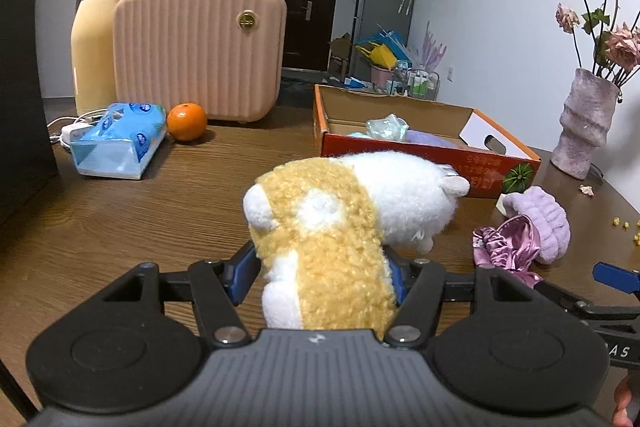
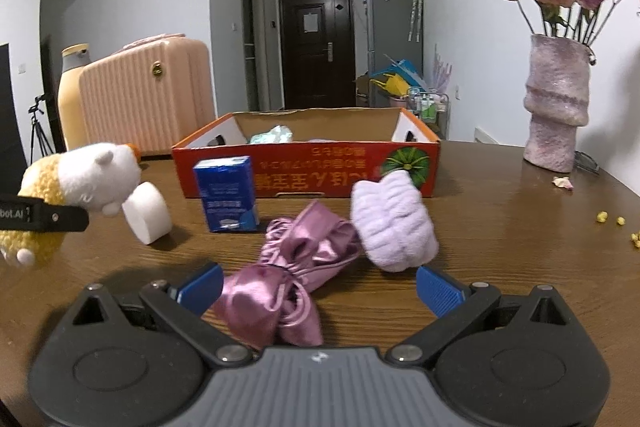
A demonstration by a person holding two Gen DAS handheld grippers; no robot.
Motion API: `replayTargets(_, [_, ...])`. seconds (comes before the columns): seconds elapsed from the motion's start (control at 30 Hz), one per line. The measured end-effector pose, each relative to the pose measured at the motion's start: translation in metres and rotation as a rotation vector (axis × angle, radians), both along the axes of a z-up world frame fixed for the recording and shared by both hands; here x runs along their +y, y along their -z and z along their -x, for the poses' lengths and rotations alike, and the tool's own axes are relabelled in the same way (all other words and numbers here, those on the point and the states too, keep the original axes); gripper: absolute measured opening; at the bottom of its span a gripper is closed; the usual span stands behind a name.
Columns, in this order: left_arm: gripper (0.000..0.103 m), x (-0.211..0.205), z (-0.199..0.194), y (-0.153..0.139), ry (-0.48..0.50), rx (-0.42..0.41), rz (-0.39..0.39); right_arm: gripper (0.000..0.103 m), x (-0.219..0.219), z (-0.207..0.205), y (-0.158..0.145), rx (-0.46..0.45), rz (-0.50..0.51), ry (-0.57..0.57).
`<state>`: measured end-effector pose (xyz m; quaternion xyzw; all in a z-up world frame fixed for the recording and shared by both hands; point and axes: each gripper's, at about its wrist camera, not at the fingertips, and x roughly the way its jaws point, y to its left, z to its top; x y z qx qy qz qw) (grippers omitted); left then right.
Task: Organize soft objects
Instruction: 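Lift the plush dog with the left tool while the right tool approaches the pink satin scrunchie, then close the right tool on the pink satin scrunchie and lift it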
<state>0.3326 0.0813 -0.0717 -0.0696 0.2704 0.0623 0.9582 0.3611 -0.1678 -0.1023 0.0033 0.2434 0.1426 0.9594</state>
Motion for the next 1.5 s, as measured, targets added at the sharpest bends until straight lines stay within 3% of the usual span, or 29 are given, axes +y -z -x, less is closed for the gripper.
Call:
replayTargets(0.33, [0.063,0.016,0.004,-0.001,-0.025,-0.005,0.004,0.101,0.022,-0.019,0.005,0.059,0.007,-0.025])
replayTargets(0.63, [0.063,0.023,0.005,-0.001,-0.036,-0.011,0.009,0.091,0.040,-0.046,0.014,0.121,0.013,-0.024])
replayTargets(0.83, [0.063,0.023,0.005,-0.001,-0.035,-0.014,0.009,0.079,0.046,-0.061,0.021,0.162,0.034,-0.019])
replayTargets(0.97, [0.063,0.023,0.006,-0.001,-0.033,-0.015,0.008,0.063,0.045,-0.064,0.023,0.166,0.035,-0.017])
replayTargets(1.07, [0.063,0.022,0.007,-0.001,-0.028,-0.018,0.005,0.042,0.044,-0.062,0.023,0.157,0.038,-0.021])
replayTargets(1.2, [0.063,0.021,0.007,-0.001,-0.029,-0.018,0.002,0.037,0.045,-0.057,0.022,0.150,0.046,-0.037])
replayTargets(1.5, [0.063,0.021,0.009,-0.002,-0.035,-0.027,0.005,0.035,0.044,-0.044,0.013,0.077,0.036,-0.046])
